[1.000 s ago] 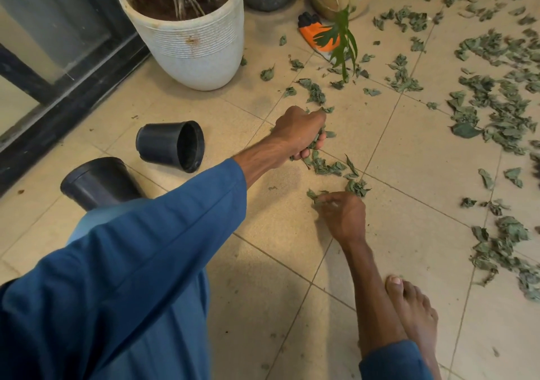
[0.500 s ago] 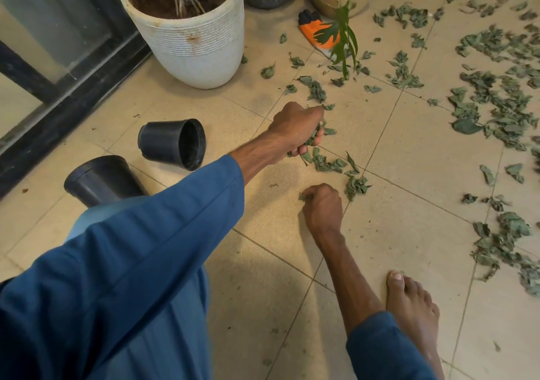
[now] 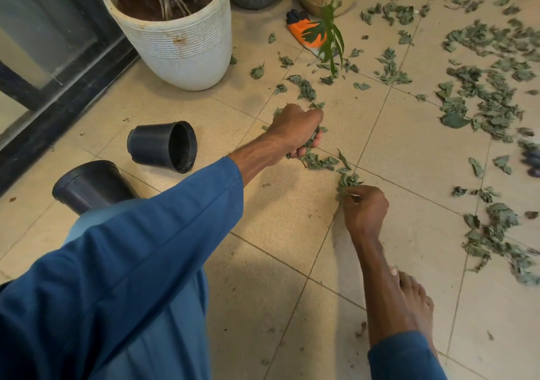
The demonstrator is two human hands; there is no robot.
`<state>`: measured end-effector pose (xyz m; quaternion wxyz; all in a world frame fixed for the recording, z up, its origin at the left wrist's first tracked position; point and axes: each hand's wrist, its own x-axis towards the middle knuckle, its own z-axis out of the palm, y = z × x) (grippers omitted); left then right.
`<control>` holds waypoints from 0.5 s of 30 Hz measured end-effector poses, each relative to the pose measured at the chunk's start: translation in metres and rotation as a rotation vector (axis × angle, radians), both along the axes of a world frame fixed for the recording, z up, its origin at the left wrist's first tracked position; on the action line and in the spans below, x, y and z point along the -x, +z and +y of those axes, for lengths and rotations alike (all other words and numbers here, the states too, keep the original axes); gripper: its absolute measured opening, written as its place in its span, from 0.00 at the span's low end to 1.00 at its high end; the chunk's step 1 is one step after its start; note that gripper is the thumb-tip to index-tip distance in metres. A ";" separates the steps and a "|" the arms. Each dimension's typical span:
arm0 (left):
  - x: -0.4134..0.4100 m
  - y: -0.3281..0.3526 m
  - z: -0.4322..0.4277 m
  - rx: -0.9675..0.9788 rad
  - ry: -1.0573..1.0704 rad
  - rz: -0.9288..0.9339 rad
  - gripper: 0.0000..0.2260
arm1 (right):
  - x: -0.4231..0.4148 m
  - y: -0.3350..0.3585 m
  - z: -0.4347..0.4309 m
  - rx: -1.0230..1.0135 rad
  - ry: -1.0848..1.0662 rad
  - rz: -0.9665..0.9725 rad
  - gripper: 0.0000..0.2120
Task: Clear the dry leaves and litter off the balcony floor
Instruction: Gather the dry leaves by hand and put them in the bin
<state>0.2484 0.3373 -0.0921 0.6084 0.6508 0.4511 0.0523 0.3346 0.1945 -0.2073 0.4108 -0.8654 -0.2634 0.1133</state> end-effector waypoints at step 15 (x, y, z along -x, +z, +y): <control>-0.005 -0.007 -0.003 -0.008 -0.021 0.027 0.12 | 0.030 -0.045 -0.043 0.148 0.223 0.116 0.09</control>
